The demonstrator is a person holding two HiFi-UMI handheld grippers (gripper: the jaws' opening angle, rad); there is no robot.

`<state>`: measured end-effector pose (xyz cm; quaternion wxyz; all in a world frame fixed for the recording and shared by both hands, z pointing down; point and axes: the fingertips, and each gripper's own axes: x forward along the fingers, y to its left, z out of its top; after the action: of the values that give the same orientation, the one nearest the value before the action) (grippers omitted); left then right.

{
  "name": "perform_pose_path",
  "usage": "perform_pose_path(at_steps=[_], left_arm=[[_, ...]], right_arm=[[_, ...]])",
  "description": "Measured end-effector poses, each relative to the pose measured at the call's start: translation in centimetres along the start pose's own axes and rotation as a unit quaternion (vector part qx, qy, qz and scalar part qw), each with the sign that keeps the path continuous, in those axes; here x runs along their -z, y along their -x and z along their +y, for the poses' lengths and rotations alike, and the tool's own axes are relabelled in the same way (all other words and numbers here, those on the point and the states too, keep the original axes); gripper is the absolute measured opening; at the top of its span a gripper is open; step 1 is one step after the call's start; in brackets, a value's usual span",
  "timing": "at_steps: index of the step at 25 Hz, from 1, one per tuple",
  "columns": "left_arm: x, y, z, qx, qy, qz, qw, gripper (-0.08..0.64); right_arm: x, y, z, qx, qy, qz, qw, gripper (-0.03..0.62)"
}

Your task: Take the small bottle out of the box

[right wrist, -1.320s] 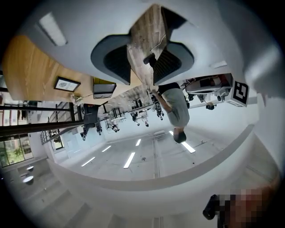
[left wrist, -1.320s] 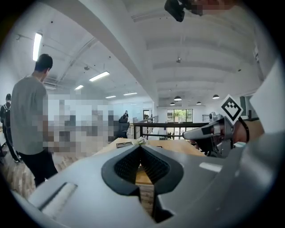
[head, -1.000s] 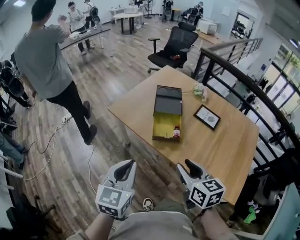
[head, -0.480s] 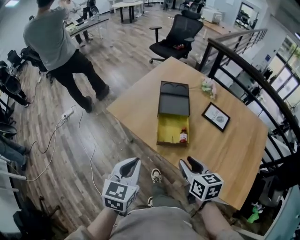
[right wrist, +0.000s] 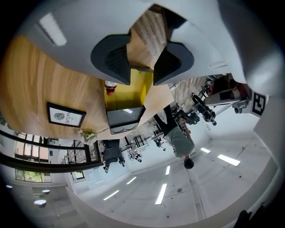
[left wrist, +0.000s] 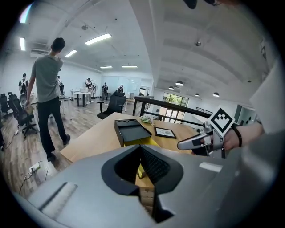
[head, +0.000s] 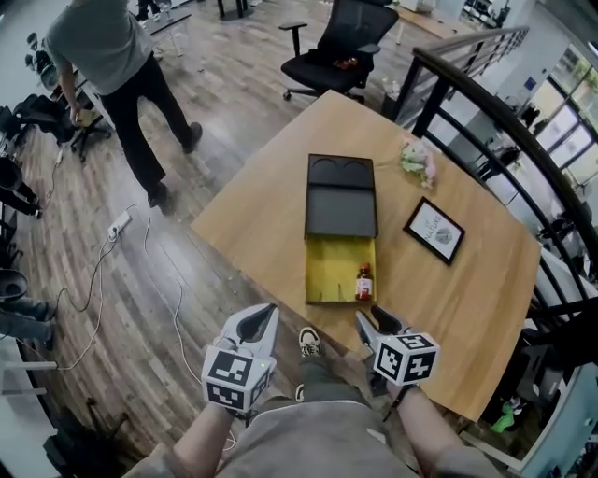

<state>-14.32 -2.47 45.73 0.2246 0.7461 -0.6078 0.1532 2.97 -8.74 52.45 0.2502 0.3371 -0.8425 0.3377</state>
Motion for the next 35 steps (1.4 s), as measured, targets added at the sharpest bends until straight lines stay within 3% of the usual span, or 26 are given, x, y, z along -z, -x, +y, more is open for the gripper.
perform_pose_path(at_steps=[11, 15, 26, 31, 35], left_arm=[[1.5, -8.9, 2.4, 0.018, 0.034, 0.069, 0.9969, 0.0], [1.5, -11.2, 3.7, 0.019, 0.048, 0.083, 0.9952, 0.0], [1.4, -14.9, 5.9, 0.065, 0.009, 0.123, 0.9903, 0.0], [0.9, -16.6, 6.9, 0.118, -0.026, 0.138, 0.9831, 0.0], [0.6, -17.4, 8.4, 0.148, -0.05, 0.149, 0.9763, 0.0]], right_arm=[[0.6, -8.5, -6.7, 0.03, -0.04, 0.08, 0.996, 0.143], [0.4, -10.3, -8.3, 0.043, -0.034, 0.102, 0.993, 0.143], [1.2, -12.2, -9.4, 0.117, -0.009, 0.135, 0.984, 0.146], [1.2, -13.2, -9.1, 0.131, -0.031, 0.159, 0.978, 0.162], [1.4, -14.5, -8.3, 0.144, -0.022, 0.185, 0.972, 0.201]])
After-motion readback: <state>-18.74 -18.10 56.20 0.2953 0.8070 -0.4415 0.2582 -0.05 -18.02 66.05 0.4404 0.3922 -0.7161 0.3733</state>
